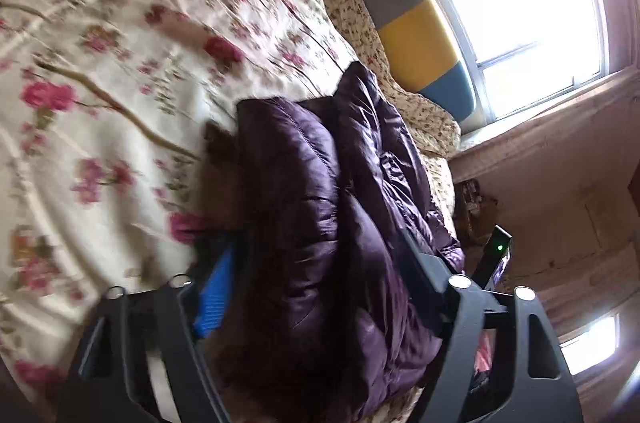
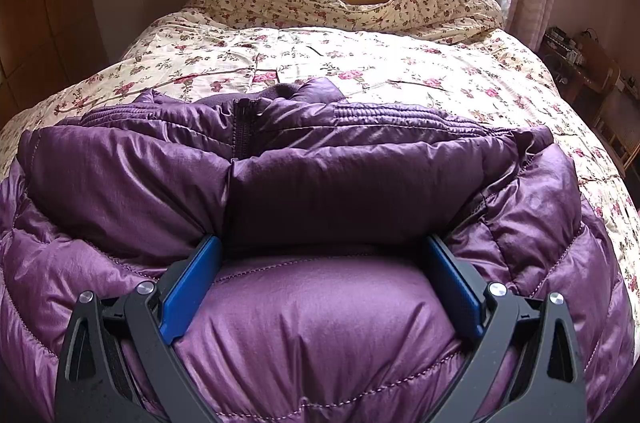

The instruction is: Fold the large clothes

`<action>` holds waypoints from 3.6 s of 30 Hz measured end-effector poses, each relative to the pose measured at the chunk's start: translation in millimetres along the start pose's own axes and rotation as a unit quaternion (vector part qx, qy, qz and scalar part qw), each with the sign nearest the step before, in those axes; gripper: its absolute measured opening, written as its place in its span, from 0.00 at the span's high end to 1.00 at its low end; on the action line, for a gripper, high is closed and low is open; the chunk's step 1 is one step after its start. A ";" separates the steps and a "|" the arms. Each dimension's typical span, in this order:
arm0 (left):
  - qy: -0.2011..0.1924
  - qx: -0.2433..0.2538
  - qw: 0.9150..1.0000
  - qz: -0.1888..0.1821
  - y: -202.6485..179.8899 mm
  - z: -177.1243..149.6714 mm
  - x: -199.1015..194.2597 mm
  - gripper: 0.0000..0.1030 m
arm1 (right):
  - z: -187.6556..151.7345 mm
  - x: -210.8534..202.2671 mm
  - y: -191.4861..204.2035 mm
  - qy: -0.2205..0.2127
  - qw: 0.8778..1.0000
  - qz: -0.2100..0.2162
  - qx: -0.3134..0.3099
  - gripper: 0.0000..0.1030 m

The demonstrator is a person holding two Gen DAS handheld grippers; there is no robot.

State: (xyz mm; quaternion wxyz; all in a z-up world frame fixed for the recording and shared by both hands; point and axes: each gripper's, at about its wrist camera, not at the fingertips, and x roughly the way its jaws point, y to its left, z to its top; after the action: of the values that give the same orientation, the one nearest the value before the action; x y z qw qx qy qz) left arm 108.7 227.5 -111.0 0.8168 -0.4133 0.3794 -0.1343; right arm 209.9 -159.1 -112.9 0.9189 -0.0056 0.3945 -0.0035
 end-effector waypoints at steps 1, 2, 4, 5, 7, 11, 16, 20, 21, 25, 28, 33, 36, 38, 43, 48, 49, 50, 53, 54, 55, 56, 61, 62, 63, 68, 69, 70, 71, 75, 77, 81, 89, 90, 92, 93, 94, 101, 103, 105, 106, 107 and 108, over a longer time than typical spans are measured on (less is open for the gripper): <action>0.009 -0.002 1.000 -0.001 -1.2 -1.3 6.2 0.32 | -0.1 0.0 0.0 0.000 1.000 0.000 0.000 0.04; 0.013 0.005 1.000 -0.005 -2.3 0.2 9.6 0.35 | -0.3 -0.5 -0.3 0.000 1.000 0.000 0.000 0.04; 0.023 0.025 0.999 -0.003 -9.1 -1.9 15.6 0.52 | -0.2 -0.3 -0.1 0.000 1.000 0.000 0.000 0.04; 0.025 0.026 0.999 -0.008 -9.8 -1.9 17.4 0.61 | 0.1 0.0 0.2 0.001 1.000 -0.001 -0.001 0.04; 0.024 0.029 0.999 -0.008 -10.8 -2.1 18.0 0.72 | 2.0 -2.0 0.2 0.009 1.000 -0.002 -0.006 0.04; 0.022 0.032 0.999 -0.002 -12.8 -0.8 15.3 0.78 | 2.3 -22.1 -3.1 -0.006 1.000 0.011 -0.012 0.08; 0.021 0.039 0.999 0.007 -17.5 0.3 15.1 0.78 | -4.6 -57.6 -8.5 -0.036 0.998 0.032 -0.033 0.22; 0.017 0.045 0.999 0.009 -23.0 -0.5 10.5 0.78 | -10.2 -78.8 -17.4 -0.038 0.998 0.050 -0.027 0.36; 0.016 0.046 0.999 0.009 -23.4 -1.1 8.5 0.78 | -13.8 -84.7 -19.5 -0.038 0.997 0.055 -0.027 0.39; 0.012 0.054 0.998 0.010 -27.6 -3.2 5.0 0.78 | -25.3 -97.2 -18.3 -0.030 0.997 0.072 -0.030 0.55; 0.010 0.057 0.998 0.009 -30.5 -3.1 4.3 0.78 | -35.5 -98.9 -13.9 -0.017 0.996 0.078 -0.040 0.63; 0.007 0.064 0.998 0.006 -34.8 -3.5 -1.8 0.78 | -50.0 -98.7 -6.7 -0.006 0.996 0.072 -0.055 0.64; 0.007 0.070 0.998 0.003 -40.1 -3.4 -5.6 0.78 | -56.9 -95.3 -5.2 0.001 0.996 0.065 -0.067 0.64; 0.007 0.075 0.997 -0.002 -46.0 -3.8 -9.0 0.78 | -60.9 -90.5 -4.5 0.007 0.996 0.059 -0.072 0.64; 0.007 0.092 0.996 -0.017 -64.9 -5.5 -15.7 0.78 | -69.9 -79.7 -1.4 0.015 0.995 0.052 -0.082 0.63; 0.011 0.115 0.993 -0.032 -92.7 -8.6 -18.7 0.78 | -75.6 -69.8 -0.8 0.020 0.995 0.045 -0.086 0.63; 0.011 0.118 0.992 -0.035 -97.2 -9.3 -18.8 0.78 | -76.0 -68.3 -0.2 0.020 0.995 0.044 -0.086 0.63; 0.013 0.122 0.992 -0.038 -102.9 -10.2 -18.3 0.78 | -76.4 -66.7 0.2 0.020 0.995 0.042 -0.087 0.63; 0.017 0.137 0.989 -0.048 -121.7 -12.7 -12.9 0.78 | -80.1 -61.8 0.2 0.017 0.995 0.043 -0.086 0.63; 0.018 0.140 0.989 -0.050 -125.4 -13.1 -11.5 0.78 | -80.3 -60.8 -0.1 0.016 0.995 0.044 -0.085 0.63; 0.021 0.143 0.988 -0.053 -131.6 -14.1 -9.5 0.78 | -80.9 -59.6 -1.1 0.014 0.995 0.045 -0.086 0.63; 0.024 0.150 0.987 -0.057 -141.0 -15.3 -5.8 0.78 | -81.6 -59.4 -1.7 0.012 0.995 0.046 -0.087 0.63; 0.033 0.178 0.981 -0.065 -178.1 -22.9 10.7 0.78 | -77.7 -62.5 -8.5 0.012 0.994 0.058 -0.087 0.63; 0.035 0.182 0.980 -0.067 -183.7 -24.2 14.6 0.78 | -77.2 -64.6 -10.5 0.013 0.994 0.062 -0.087 0.63; 0.037 0.185 0.980 -0.068 -189.7 -25.4 18.1 0.78 | -75.8 -66.5 -13.1 0.015 0.994 0.067 -0.085 0.63; 0.048 0.205 0.974 -0.079 -219.6 -28.8 40.6 0.78 | -68.1 -87.7 -37.5 0.017 0.994 0.086 -0.062 0.54; 0.049 0.208 0.974 -0.081 -225.0 -29.9 45.1 0.78 | -67.5 -93.2 -42.2 0.013 0.995 0.085 -0.058 0.51; 0.052 0.210 0.973 -0.083 -229.1 -30.6 49.2 0.78 | -66.8 -101.6 -51.3 0.008 0.995 0.083 -0.052 0.51; 0.060 0.214 0.971 -0.087 -236.2 -32.9 57.3 0.78 | -66.6 -108.5 -57.9 0.004 0.996 0.081 -0.047 0.50; 0.080 0.226 0.966 -0.092 -255.6 -43.7 81.6 0.78 | -67.3 -133.1 -87.1 -0.013 0.998 0.052 -0.032 0.39; 0.092 0.231 0.964 -0.094 -265.3 -50.7 95.3 0.78 | -67.8 -142.6 -105.8 -0.014 0.999 0.031 -0.019 0.38; 0.117 0.243 0.959 -0.085 -282.0 -68.3 126.8 0.73 | -75.1 -158.1 -146.8 -0.007 1.000 -0.023 0.013 0.34; 0.161 0.262 0.950 -0.054 -302.6 -106.5 193.1 0.59 | -105.8 -170.5 -216.9 0.026 0.990 -0.100 0.094 0.32; 0.162 0.267 0.949 -0.048 -305.4 -111.2 197.8 0.57 | -107.2 -170.1 -221.5 0.029 0.989 -0.105 0.102 0.31; 0.167 0.279 0.945 -0.043 -309.3 -118.2 210.7 0.55 | -111.3 -169.7 -234.2 0.036 0.985 -0.114 0.123 0.31; 0.171 0.286 0.942 -0.039 -311.8 -122.4 217.6 0.55 | -112.9 -168.8 -239.1 0.039 0.984 -0.116 0.128 0.31; 0.175 0.291 0.940 -0.037 -314.1 -126.3 222.8 0.55 | -114.2 -167.3 -243.3 0.041 0.983 -0.118 0.131 0.31; 0.183 0.349 0.919 -0.005 -319.9 -153.8 252.4 0.53 | -123.4 -160.7 -249.9 0.056 0.980 -0.118 0.148 0.30; 0.185 0.356 0.916 -0.010 -323.6 -155.0 248.0 0.44 | -124.6 -160.0 -250.1 0.059 0.980 -0.115 0.152 0.29; 0.184 0.363 0.913 -0.015 -326.4 -154.8 240.6 0.36 | -124.6 -161.6 -248.3 0.056 0.980 -0.117 0.151 0.27; 0.181 0.367 0.912 -0.019 -329.1 -156.3 235.1 0.34 | -124.6 -160.8 -248.7 0.055 0.980 -0.115 0.152 0.27; 0.176 0.372 0.911 -0.025 -331.5 -154.6 224.8 0.33 | -124.3 -161.3 -248.1 0.054 0.980 -0.113 0.152 0.27; 0.173 0.374 0.911 -0.030 -331.8 -153.0 217.8 0.33 | -123.9 -163.7 -245.4 0.051 0.981 -0.112 0.151 0.27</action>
State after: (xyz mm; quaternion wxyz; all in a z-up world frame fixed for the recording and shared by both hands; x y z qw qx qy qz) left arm 175.3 -182.8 -20.7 0.8290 -0.0594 0.4241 -0.3596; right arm 6.8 -403.7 -76.3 0.8815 0.0889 0.4332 -0.1659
